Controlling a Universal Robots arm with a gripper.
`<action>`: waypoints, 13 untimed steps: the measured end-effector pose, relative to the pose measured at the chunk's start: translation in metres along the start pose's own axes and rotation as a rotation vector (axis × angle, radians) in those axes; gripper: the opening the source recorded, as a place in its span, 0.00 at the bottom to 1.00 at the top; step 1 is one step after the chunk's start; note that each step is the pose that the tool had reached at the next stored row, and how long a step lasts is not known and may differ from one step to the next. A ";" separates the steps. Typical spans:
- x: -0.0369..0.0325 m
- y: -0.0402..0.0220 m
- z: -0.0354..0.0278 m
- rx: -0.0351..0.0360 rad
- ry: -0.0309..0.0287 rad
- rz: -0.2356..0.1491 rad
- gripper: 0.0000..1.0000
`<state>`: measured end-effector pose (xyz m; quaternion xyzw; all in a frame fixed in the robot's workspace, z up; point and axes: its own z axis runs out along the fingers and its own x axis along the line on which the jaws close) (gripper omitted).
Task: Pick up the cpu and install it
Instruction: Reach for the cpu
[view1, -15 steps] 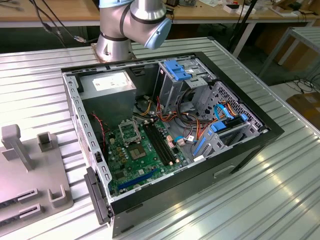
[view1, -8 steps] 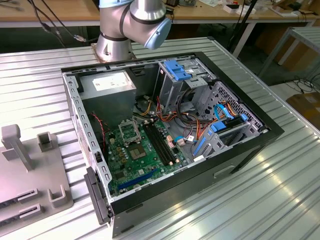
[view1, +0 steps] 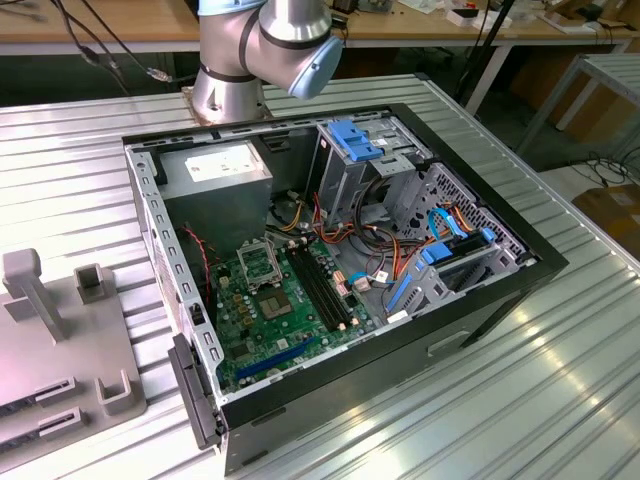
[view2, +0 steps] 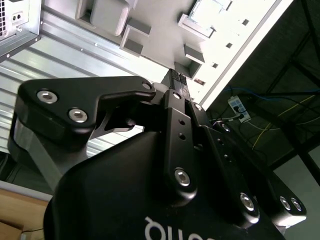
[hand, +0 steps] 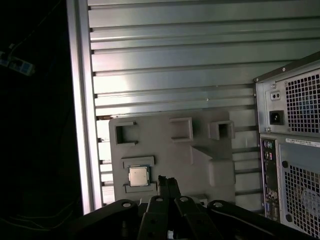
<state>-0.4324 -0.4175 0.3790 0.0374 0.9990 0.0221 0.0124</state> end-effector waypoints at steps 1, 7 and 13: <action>0.0001 0.0000 0.0000 0.0000 0.0000 0.000 0.11; 0.0035 -0.0003 -0.0001 0.0000 0.0000 0.000 0.11; 0.0078 -0.0006 -0.0002 0.0000 0.0000 0.000 0.11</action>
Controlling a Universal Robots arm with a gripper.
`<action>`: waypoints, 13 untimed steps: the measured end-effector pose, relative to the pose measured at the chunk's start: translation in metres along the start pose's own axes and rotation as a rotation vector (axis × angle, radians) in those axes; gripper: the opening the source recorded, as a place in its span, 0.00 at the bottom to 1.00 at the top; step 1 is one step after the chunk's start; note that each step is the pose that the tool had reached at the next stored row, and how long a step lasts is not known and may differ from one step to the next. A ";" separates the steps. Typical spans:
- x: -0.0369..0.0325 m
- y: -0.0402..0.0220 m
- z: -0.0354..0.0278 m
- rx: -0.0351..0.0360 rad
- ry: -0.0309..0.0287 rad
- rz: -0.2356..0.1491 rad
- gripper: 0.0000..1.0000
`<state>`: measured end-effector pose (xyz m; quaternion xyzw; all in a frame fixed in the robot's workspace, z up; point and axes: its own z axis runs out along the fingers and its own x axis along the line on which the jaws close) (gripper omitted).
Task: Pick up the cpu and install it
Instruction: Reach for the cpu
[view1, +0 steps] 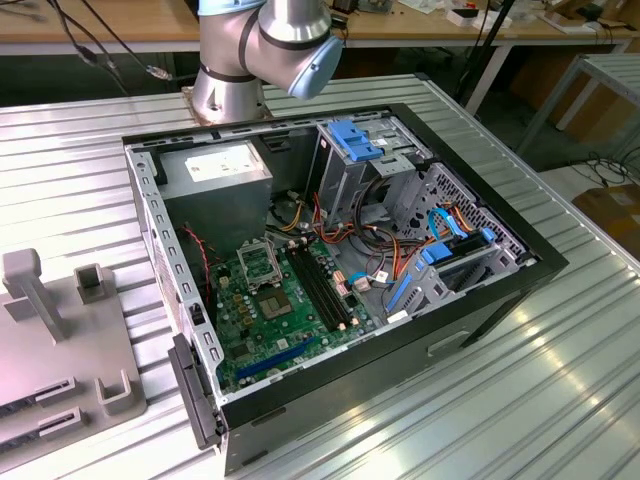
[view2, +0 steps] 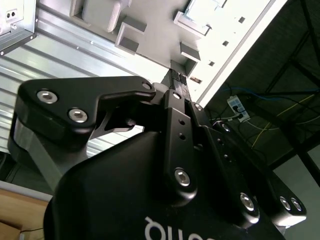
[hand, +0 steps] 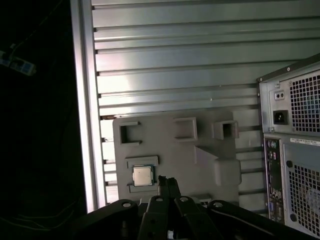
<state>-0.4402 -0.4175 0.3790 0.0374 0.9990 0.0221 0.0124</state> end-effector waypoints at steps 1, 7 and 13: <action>0.0011 0.0000 0.0000 0.0000 0.0000 0.000 0.11; 0.0084 -0.0008 0.0008 -0.0001 -0.0001 0.000 0.11; 0.0237 -0.0021 0.0015 0.0000 0.0000 0.000 0.11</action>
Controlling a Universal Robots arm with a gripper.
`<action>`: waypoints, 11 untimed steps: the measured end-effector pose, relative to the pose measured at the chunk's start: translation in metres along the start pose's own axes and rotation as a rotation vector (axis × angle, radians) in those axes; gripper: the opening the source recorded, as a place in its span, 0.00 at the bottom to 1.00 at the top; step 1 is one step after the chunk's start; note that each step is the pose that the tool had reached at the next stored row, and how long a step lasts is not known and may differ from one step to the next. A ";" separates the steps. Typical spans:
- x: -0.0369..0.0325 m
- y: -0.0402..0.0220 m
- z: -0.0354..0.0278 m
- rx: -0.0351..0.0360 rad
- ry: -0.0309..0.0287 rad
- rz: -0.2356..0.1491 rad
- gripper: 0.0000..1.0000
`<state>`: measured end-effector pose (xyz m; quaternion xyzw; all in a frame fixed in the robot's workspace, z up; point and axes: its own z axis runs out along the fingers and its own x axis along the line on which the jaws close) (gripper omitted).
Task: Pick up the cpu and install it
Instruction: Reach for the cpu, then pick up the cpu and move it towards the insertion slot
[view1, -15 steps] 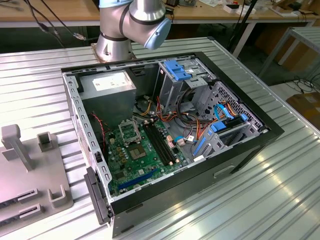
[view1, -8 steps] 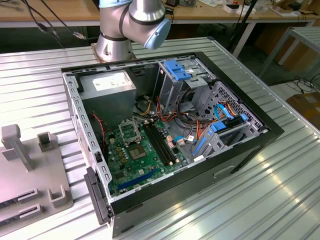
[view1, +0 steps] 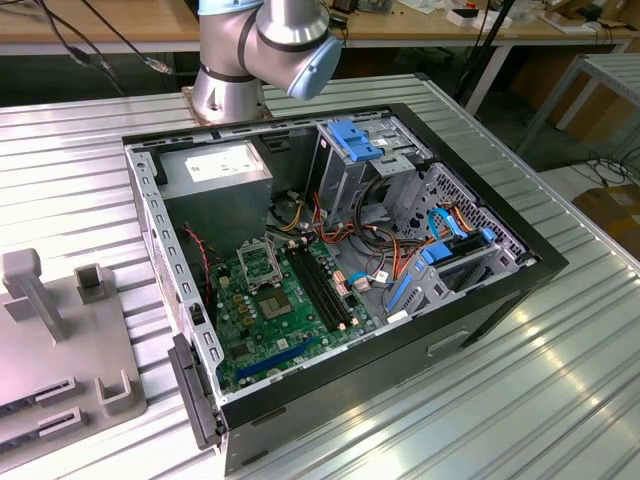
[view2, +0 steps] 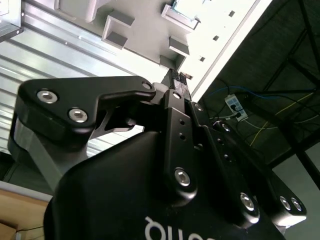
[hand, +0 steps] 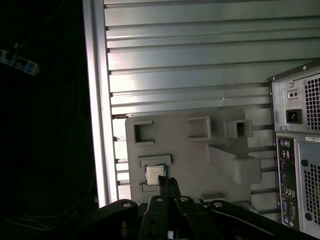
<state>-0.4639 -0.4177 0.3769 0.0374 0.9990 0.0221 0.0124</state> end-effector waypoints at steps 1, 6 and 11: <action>0.0018 -0.0001 0.0001 0.0000 0.0001 0.000 0.11; 0.0034 -0.0003 0.0002 -0.0001 0.0000 0.000 0.11; 0.0038 -0.0003 0.0001 0.0000 0.0000 0.000 0.11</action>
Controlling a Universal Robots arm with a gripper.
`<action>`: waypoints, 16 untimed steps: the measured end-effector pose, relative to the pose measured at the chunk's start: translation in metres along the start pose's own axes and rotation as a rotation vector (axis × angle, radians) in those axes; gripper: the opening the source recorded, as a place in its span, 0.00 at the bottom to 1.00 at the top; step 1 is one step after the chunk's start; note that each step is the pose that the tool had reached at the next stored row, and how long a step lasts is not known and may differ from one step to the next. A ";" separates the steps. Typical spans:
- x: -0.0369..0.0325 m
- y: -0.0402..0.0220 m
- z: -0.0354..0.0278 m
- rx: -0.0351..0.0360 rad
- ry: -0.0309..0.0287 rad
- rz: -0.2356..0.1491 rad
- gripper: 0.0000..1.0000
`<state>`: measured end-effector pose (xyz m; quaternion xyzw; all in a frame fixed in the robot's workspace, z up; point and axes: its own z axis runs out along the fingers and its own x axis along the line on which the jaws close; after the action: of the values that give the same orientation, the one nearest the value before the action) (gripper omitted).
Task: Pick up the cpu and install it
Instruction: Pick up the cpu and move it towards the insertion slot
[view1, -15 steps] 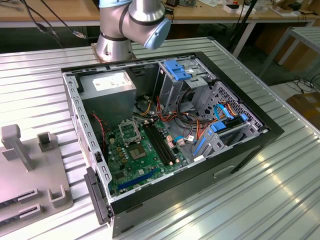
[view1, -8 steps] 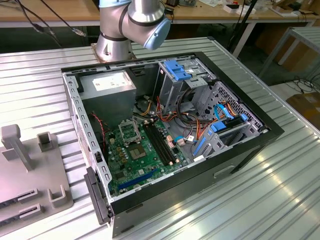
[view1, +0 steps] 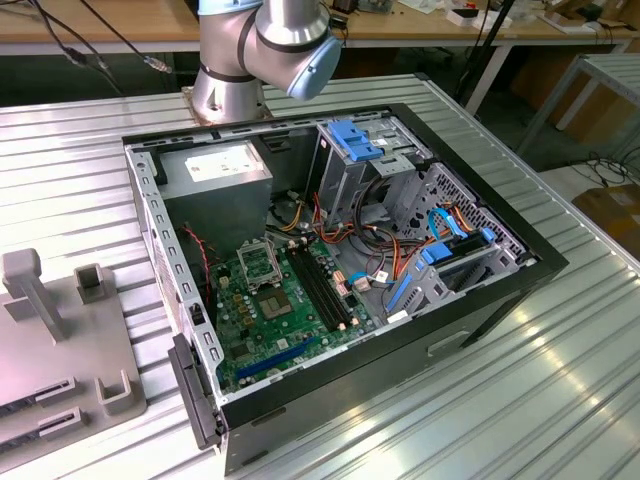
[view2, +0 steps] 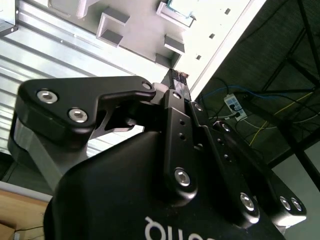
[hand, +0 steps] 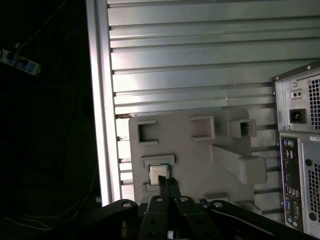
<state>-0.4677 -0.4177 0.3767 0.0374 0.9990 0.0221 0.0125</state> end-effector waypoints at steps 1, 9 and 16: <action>0.0000 0.0000 0.0000 0.0000 0.0000 0.000 0.11; 0.0003 0.0000 0.0000 0.0000 0.0000 0.000 0.11; 0.0006 -0.0001 0.0000 0.0000 0.0000 0.000 0.47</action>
<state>-0.4683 -0.4177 0.3767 0.0374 0.9990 0.0221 0.0124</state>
